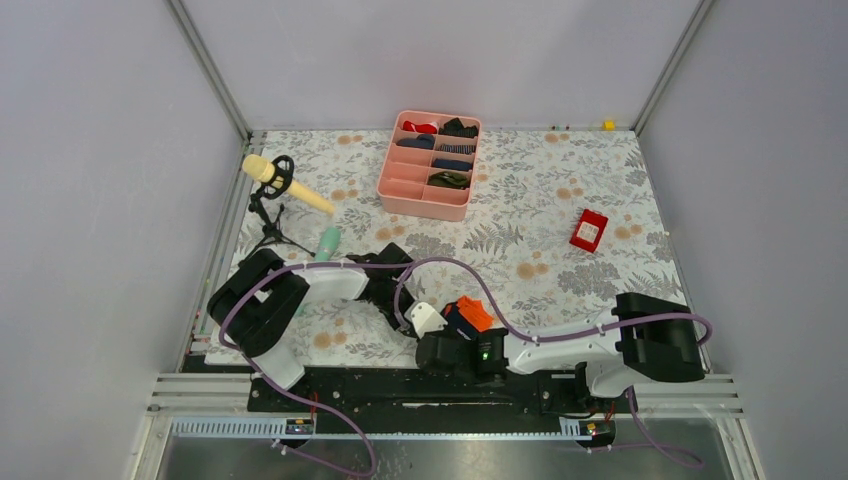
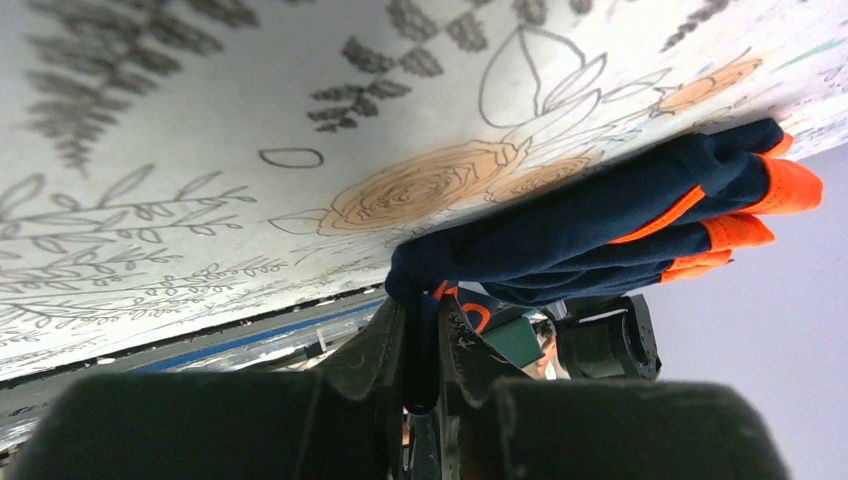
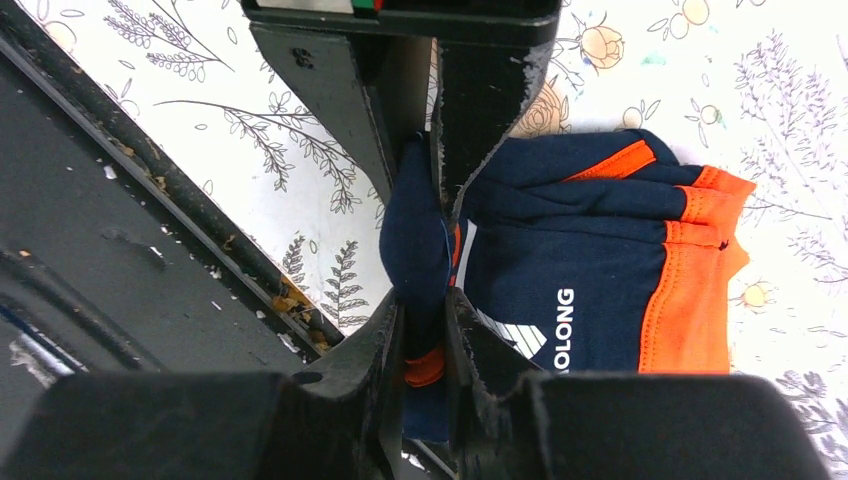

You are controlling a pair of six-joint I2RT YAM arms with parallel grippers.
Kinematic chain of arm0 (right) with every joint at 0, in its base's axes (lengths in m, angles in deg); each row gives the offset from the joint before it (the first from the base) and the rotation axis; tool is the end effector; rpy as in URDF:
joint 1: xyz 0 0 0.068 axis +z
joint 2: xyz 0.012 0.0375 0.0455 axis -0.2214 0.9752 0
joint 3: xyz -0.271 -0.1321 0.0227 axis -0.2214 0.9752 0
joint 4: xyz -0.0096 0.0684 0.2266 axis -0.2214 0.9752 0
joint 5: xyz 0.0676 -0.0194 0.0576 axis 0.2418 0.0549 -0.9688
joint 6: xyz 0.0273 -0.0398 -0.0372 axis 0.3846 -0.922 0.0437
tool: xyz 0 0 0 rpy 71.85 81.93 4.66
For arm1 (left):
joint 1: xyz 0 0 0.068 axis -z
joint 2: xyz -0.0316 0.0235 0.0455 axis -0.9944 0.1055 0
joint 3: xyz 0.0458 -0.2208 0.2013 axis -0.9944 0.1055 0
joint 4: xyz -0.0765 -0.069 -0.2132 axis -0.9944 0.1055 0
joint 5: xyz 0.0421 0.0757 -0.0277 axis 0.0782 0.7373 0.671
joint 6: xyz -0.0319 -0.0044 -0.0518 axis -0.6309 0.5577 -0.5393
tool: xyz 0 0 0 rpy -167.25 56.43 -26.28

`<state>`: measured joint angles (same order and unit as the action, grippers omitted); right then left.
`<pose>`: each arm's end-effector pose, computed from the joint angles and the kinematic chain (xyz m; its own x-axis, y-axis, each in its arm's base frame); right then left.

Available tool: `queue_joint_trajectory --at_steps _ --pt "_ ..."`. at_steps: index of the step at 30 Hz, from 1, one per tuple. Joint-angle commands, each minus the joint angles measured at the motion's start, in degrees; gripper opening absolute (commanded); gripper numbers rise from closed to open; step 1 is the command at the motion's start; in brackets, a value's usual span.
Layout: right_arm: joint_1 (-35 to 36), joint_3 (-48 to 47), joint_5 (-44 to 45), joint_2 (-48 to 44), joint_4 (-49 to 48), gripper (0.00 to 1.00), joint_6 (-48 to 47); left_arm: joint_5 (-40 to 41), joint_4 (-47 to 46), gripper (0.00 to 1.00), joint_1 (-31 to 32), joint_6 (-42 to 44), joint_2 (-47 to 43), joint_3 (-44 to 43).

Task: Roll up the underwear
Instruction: Roll the underwear to the center of the board.

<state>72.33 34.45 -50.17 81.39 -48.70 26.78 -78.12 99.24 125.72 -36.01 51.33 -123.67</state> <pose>0.0453 0.2658 0.2127 -0.3552 -0.6149 -0.7040 -0.7645 0.6245 -0.1597 0.1707 -0.1875 0.1617 -0.7580 -0.4121 0.5056 -0.6144 0.7114 -0.3412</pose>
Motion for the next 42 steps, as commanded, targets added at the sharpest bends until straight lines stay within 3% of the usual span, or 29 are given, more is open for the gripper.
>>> queue_joint_trajectory --at_steps 1,5,9,11,21,28,34,42 --pt "-1.8 2.4 -5.0 -4.6 -3.7 0.0 4.1 -0.7 -0.1 0.06 0.1 -2.1 1.1 -0.4" --pt "-4.3 5.8 -9.9 -7.8 -6.1 0.0 6.3 -0.2 -4.3 0.29 0.1 -3.1 -1.4 1.2" --pt "-7.6 9.8 -15.4 -10.4 -9.3 0.0 7.8 0.6 -9.6 0.62 -0.4 -5.1 -4.9 4.3" --pt "-9.4 11.3 -18.1 -11.1 -11.4 0.0 8.6 0.8 -12.1 0.66 -0.8 -6.1 -6.3 5.8" --pt "-19.7 18.4 -32.7 -12.8 -19.5 0.0 13.6 3.0 -23.2 0.67 -2.5 -10.9 -13.4 13.1" --pt "-25.8 20.6 -40.1 -10.1 -23.5 0.0 16.6 7.0 -28.7 0.65 -2.6 -8.9 -18.4 15.9" --pt "-30.5 22.7 -47.2 -7.0 -28.6 0.0 19.6 8.4 -24.5 0.64 -2.5 -4.2 -22.2 16.3" --pt "-32.6 23.9 -48.6 -8.0 -29.5 0.0 21.1 8.2 -15.3 0.59 -2.3 0.5 -23.6 15.8"
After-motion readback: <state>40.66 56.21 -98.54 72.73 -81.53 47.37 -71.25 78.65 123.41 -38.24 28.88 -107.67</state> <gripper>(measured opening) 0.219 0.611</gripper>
